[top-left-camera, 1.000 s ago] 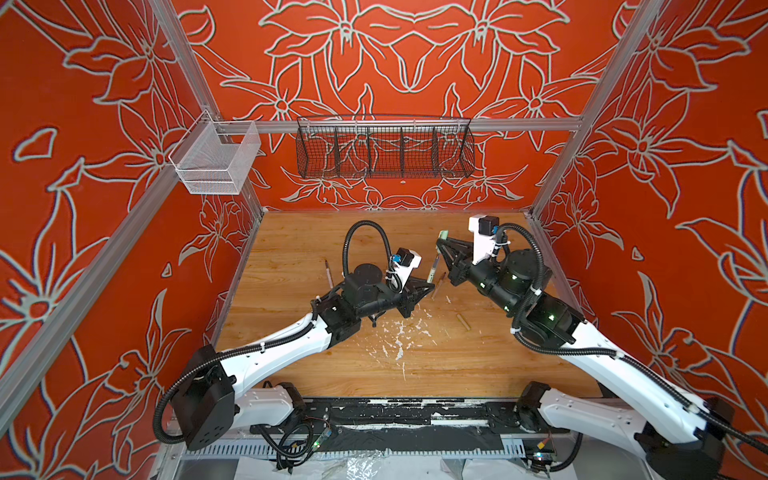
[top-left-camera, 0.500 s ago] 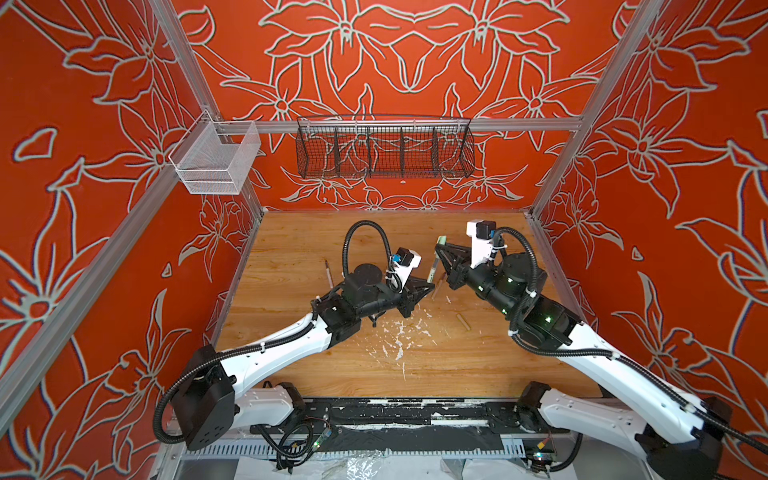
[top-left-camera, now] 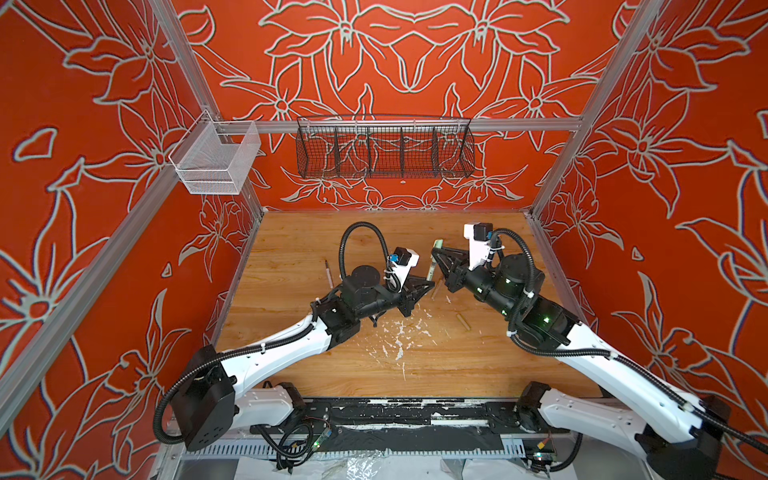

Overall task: Insert the pens into the pen caps
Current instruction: 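Lower the cap onto the pen tip held by the left gripper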

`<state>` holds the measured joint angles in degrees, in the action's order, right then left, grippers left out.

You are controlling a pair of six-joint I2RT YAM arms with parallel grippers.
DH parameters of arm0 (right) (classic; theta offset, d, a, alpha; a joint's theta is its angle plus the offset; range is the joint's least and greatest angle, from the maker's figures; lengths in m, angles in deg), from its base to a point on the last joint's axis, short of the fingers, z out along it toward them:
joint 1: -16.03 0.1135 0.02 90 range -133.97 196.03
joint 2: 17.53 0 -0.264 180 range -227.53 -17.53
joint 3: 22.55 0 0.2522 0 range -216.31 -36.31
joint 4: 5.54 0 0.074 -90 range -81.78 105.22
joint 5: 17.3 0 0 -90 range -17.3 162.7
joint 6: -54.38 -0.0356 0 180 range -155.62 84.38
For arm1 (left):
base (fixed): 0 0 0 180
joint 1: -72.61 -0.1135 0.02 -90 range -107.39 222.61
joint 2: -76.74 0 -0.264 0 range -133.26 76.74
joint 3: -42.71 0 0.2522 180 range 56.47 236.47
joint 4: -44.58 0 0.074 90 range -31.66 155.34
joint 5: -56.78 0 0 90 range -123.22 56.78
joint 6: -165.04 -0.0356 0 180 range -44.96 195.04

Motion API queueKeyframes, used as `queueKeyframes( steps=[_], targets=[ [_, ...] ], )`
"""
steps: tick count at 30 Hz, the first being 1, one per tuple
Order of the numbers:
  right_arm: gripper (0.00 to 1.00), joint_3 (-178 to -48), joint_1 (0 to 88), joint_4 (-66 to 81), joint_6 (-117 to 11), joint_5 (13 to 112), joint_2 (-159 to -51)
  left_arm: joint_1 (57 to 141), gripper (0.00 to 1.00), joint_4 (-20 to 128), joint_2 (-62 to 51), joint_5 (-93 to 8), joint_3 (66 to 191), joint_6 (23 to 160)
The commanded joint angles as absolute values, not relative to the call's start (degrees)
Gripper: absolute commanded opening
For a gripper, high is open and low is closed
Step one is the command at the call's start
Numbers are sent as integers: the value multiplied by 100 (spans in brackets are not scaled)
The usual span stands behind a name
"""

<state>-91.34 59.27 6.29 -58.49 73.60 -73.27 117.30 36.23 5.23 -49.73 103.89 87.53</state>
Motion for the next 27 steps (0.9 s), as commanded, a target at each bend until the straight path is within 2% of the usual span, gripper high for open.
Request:
queueKeyframes(
  steps=[1,13,23,25,27],
  targets=[
    [15,-9063,5961,655,-5988,7249,-7228,11708,0,3301,685,-4853,10297,8803],
    [21,-9150,5962,992,-5821,7092,-7237,11708,0,3352,686,-4687,10279,8682],
    [40,-9491,5961,1648,-5468,7283,-6996,11691,0,3782,691,-4161,10427,8194],
    [50,-9503,5962,1783,-5419,7203,-6904,11682,0,3875,700,-3953,10455,8059],
    [51,-9462,5955,1811,-5279,7058,-6798,11673,0,3966,713,-3759,10482,7921]
  ],
)
